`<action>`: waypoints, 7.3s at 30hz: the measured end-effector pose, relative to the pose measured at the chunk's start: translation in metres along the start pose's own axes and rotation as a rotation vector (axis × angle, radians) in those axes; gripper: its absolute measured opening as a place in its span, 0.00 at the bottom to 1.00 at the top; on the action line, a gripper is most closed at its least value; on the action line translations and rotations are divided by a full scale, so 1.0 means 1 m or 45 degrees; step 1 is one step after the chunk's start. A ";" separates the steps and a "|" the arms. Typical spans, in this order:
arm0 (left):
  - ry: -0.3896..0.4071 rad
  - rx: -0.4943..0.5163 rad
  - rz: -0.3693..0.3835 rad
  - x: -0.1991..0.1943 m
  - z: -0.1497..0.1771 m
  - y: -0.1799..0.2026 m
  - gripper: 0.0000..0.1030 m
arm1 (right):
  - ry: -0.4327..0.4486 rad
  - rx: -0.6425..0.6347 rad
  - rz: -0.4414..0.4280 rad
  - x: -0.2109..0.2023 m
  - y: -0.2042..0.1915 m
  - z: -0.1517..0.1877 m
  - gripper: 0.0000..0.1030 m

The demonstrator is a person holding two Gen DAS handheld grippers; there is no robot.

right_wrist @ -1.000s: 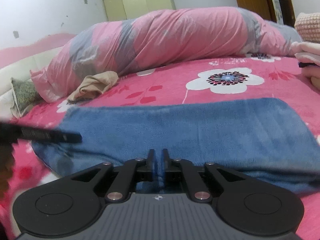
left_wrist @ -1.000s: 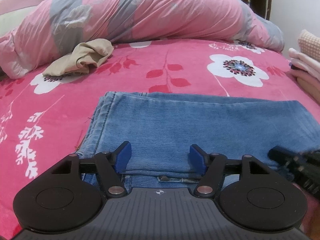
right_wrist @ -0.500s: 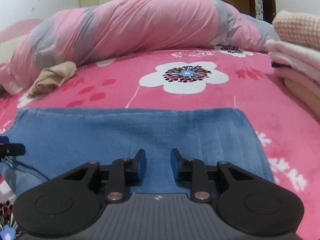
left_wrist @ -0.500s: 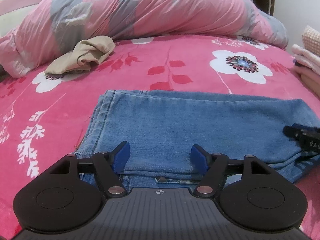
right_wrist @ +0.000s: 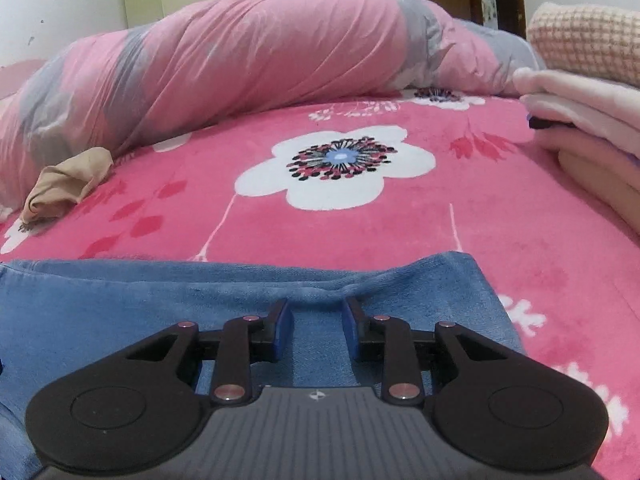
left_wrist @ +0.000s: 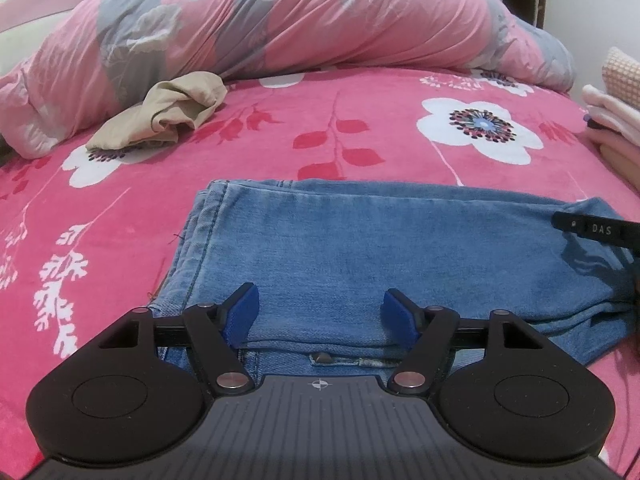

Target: Fold clothes

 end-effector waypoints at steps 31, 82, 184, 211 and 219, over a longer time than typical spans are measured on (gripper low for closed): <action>0.222 0.259 0.157 -0.025 0.000 0.066 0.69 | 0.192 0.168 -0.252 -0.142 -0.002 0.043 0.32; 0.184 0.197 0.308 -0.016 0.027 0.057 0.74 | 0.016 1.463 -0.237 -0.117 0.119 0.097 0.35; 0.220 0.219 0.337 -0.003 0.005 0.041 0.76 | -0.123 0.393 -0.880 -0.095 -0.091 -0.066 0.10; 0.240 -0.502 0.446 -0.009 0.053 -0.143 0.75 | -0.578 0.170 -0.666 0.016 -0.265 -0.017 0.10; 0.264 -0.504 0.476 -0.007 0.057 -0.142 0.75 | -0.548 0.162 -0.681 0.010 -0.287 -0.028 0.34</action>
Point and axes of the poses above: each gripper's, at about its wrist camera, not at the fingertips, and x roughly the way its jaws point, y to its right, z to its underside, the point moved 8 cm from there along x, roughly the way its jaws point, and after that the axes turned 4 degrees about -z, right-handed, at the moved point
